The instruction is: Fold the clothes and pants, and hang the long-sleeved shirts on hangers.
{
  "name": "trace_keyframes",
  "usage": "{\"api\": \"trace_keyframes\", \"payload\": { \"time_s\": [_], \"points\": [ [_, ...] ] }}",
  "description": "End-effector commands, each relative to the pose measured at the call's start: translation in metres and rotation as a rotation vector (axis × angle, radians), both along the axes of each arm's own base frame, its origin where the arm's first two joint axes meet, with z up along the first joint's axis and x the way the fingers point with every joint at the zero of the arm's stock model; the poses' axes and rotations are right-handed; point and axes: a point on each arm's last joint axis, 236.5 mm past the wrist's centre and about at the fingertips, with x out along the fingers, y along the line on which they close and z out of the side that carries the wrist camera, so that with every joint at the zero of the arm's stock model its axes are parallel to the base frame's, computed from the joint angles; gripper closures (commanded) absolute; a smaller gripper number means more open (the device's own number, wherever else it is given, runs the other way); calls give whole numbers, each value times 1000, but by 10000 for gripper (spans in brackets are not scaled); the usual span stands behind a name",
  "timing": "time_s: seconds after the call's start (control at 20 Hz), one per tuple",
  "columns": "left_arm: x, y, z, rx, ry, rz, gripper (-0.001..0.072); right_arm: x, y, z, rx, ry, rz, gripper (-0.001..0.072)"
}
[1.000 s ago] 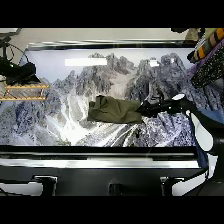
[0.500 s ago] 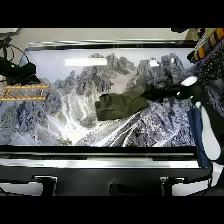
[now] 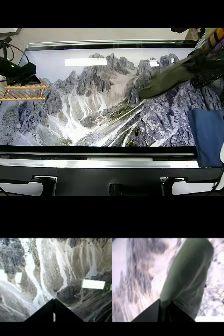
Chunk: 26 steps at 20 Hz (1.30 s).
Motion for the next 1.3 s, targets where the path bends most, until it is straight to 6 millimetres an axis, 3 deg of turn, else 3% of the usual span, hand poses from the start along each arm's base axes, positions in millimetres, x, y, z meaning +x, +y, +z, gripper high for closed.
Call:
{"api": "trace_keyframes", "payload": {
  "time_s": [0.0,0.2,0.35,0.5,0.6,0.85,1.1,1.25],
  "points": [
    [0,0,0,0,0,1,694,-7,-73,29,-17,-36,-184,685],
    [0,0,0,0,0,1,694,-20,-147,29,-80,-54,-347,685],
    [0,0,0,0,0,1,694,-43,-199,17,-168,-5,-447,685],
    [0,0,0,-1,1,4,694,-70,-233,8,-186,49,-513,685],
    [0,0,0,-3,2,10,694,-92,-244,-4,-169,127,-537,685],
    [-4,0,-1,-3,19,5,694,-173,-267,-50,-251,473,-594,685],
    [-7,0,-3,-3,34,1,694,-221,-249,-67,-219,705,-582,686],
    [-7,-1,-3,-3,35,0,694,-254,-251,-76,-244,851,-614,686]
  ]
}}
